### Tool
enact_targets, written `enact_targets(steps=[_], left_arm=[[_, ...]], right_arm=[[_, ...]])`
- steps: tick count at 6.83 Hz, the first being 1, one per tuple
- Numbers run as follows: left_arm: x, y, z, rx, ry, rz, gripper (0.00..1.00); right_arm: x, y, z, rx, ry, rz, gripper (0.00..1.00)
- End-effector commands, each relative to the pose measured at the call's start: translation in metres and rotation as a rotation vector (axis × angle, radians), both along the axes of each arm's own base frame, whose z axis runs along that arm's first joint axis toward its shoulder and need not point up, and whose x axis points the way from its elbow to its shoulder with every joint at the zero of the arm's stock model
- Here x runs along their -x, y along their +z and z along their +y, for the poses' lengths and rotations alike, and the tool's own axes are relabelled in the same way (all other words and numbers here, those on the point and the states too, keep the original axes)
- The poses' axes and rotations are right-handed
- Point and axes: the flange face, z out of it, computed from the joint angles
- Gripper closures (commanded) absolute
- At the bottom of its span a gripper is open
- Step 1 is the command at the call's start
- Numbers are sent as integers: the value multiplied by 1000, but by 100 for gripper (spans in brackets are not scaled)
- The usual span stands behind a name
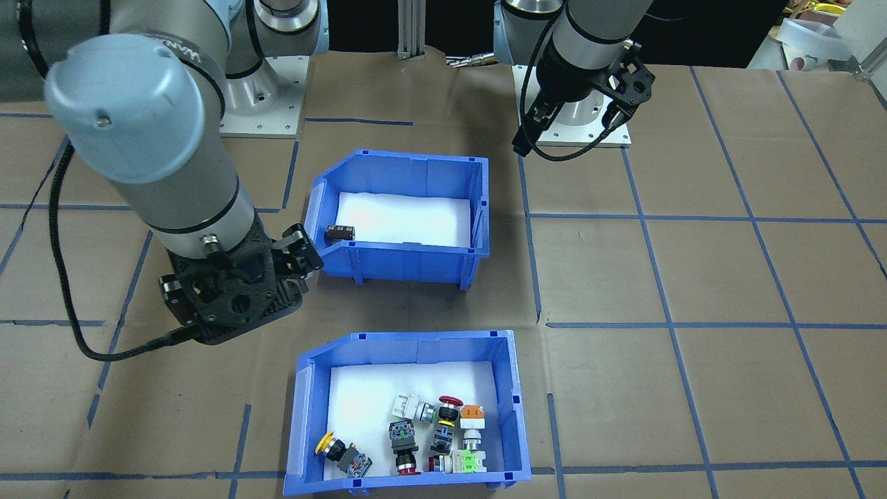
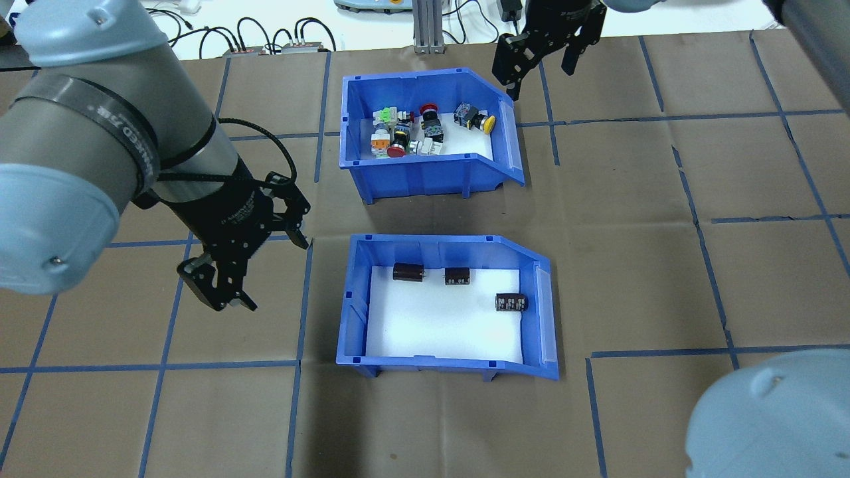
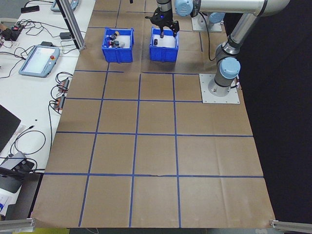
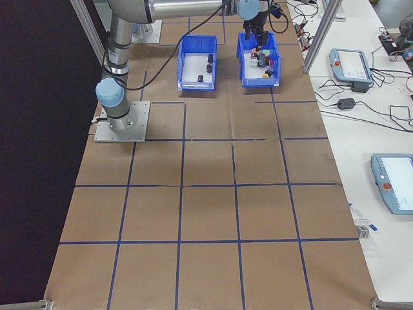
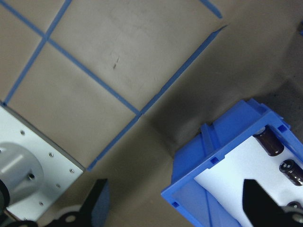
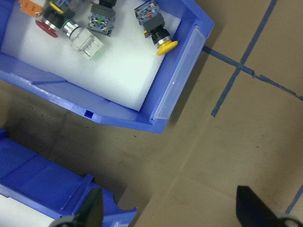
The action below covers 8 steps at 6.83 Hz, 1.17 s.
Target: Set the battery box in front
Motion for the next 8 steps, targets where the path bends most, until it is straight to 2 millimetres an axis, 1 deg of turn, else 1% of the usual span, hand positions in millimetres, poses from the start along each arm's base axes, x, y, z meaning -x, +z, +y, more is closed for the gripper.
enact_targets(steps=[1, 2, 3, 4, 5, 6, 7, 8], left_arm=[[54, -25, 34, 39, 140, -20, 1], [62, -63, 48, 62, 241, -24, 1], [69, -83, 67, 64, 313, -34, 1], [83, -98, 79, 81, 383, -33, 1], [90, -106, 88, 88, 414, -30, 1], [89, -120, 93, 60, 424, -33, 1], [99, -128, 89, 52, 502, 38, 1], [101, -133, 86, 61, 531, 53, 1]], right_arm=[[-49, -14, 9, -4, 238, 2, 0], [-72, -29, 13, -25, 405, 4, 0], [-89, -34, 20, -34, 503, 2, 0], [-104, -45, 19, -26, 614, 2, 0], [-124, -64, 10, 20, 703, 3, 0], [-146, -76, 9, 63, 743, 10, 0], [-161, -94, 9, 51, 774, 11, 0], [-164, -101, 4, 71, 848, 12, 0]])
